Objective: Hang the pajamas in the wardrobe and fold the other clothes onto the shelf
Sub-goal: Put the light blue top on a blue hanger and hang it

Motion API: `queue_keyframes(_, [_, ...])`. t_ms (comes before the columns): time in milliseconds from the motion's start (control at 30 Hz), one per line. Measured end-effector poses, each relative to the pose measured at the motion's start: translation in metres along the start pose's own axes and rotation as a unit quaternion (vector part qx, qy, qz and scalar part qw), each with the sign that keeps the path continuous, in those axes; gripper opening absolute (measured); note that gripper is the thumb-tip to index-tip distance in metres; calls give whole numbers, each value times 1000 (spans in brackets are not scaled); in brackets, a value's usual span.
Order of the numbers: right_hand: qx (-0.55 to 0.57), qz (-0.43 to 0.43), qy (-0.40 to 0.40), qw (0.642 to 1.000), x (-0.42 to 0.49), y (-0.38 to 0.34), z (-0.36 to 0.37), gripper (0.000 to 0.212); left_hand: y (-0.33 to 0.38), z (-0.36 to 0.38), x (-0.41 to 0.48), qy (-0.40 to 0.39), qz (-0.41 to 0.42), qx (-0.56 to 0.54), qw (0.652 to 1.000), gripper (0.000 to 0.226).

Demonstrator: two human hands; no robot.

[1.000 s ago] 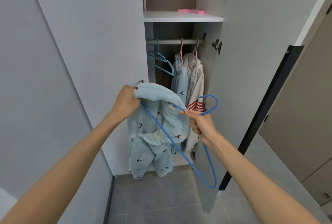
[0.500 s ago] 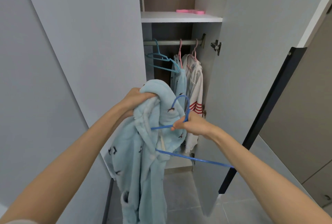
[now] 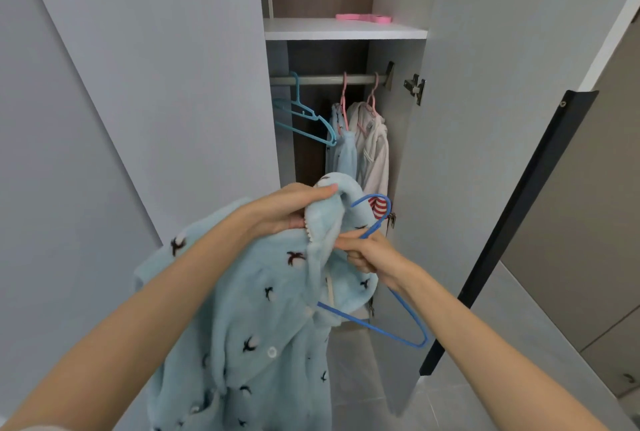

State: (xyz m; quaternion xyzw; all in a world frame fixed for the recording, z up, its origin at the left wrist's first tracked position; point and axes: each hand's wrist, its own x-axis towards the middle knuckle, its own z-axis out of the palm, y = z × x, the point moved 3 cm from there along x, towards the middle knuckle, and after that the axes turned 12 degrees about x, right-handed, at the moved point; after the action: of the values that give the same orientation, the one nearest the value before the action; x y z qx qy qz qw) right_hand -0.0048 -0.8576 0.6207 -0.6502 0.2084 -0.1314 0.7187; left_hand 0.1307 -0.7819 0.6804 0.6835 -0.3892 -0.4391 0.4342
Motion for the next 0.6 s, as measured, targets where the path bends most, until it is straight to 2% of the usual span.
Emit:
queue_keyframes(33, [16, -5, 7, 1000, 0, 1, -2, 45, 4, -5, -2, 21, 17, 105, 994, 36])
queue_keyframes(67, [28, -8, 14, 999, 0, 2, -3, 46, 8, -12, -4, 48, 44, 238, 969, 41])
queue_keyframes(133, [50, -14, 35, 998, 2, 3, -8, 51, 14, -24, -6, 85, 107, 472, 871, 45])
queue_keyframes(233, [92, -21, 64, 993, 5, 5, -16, 43, 10, -40, -18, 89, 121, 629, 763, 45])
queue_keyframes(300, [112, -26, 68, 991, 6, 4, -18, 35, 6, -51, -25, 100, 156, 676, 714, 45])
queue_keyframes(433, [100, -35, 68, 992, 10, -4, -14, 51, 4, -67, -31, 132, 210, 624, 741, 43])
queue_keyframes(600, [75, -38, 76, 993, 12, -8, -15, 52, -5, -62, -32, 151, 263, 577, 759, 49])
